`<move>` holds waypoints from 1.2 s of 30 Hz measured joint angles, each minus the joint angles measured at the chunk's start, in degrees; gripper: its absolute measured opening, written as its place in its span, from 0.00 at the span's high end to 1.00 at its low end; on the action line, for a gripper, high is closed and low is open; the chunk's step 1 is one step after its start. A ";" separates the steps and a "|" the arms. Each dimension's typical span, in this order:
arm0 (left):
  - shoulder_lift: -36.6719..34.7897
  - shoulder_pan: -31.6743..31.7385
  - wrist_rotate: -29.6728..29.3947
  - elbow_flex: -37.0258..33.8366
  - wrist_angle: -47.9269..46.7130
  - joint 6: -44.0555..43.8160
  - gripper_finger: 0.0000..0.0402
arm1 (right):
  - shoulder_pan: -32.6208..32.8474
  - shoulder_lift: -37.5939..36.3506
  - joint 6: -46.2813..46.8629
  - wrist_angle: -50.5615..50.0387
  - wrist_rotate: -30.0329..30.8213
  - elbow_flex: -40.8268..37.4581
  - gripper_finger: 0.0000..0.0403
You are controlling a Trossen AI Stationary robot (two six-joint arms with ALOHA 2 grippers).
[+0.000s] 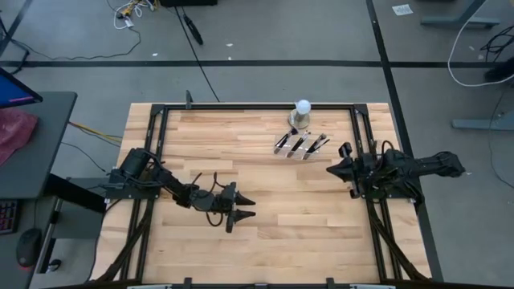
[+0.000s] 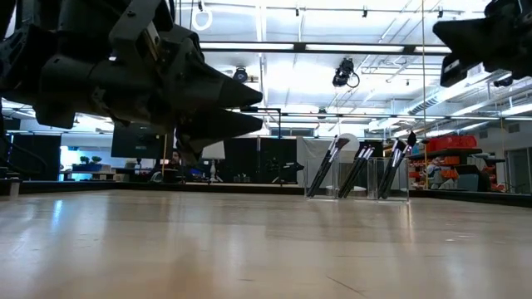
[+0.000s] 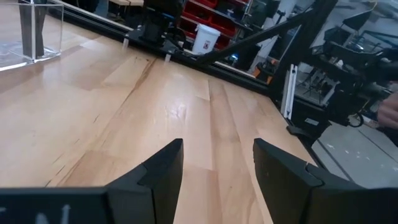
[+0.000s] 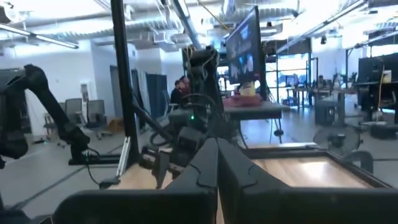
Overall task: Put items in baskets/containers
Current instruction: Return to Home Position
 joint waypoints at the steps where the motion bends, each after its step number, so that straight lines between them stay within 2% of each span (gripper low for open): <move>1: 0.00 -0.03 -0.01 0.00 -0.14 0.01 0.51 | 0.00 -1.62 0.11 -2.16 0.00 0.00 1.00; 6: -0.02 -0.66 0.00 -0.02 -1.07 0.02 0.51 | -0.26 -2.64 2.23 -7.84 0.23 0.08 1.00; 11: -0.04 -0.80 -0.39 0.00 -1.84 0.09 0.51 | -1.31 -2.62 5.12 -14.26 3.68 0.07 1.00; 18: -0.05 -0.69 -2.15 0.00 -1.82 0.17 0.51 | -1.77 -1.57 7.04 -14.82 -1.54 0.02 1.00; 29: -0.06 -0.62 -2.15 0.00 -1.55 0.02 0.51 | -2.99 4.22 6.62 -14.78 -1.55 0.02 1.00; 36: -0.04 -0.62 -2.14 0.00 -1.75 0.01 0.51 | -3.09 3.31 4.45 -14.71 -1.57 0.02 1.00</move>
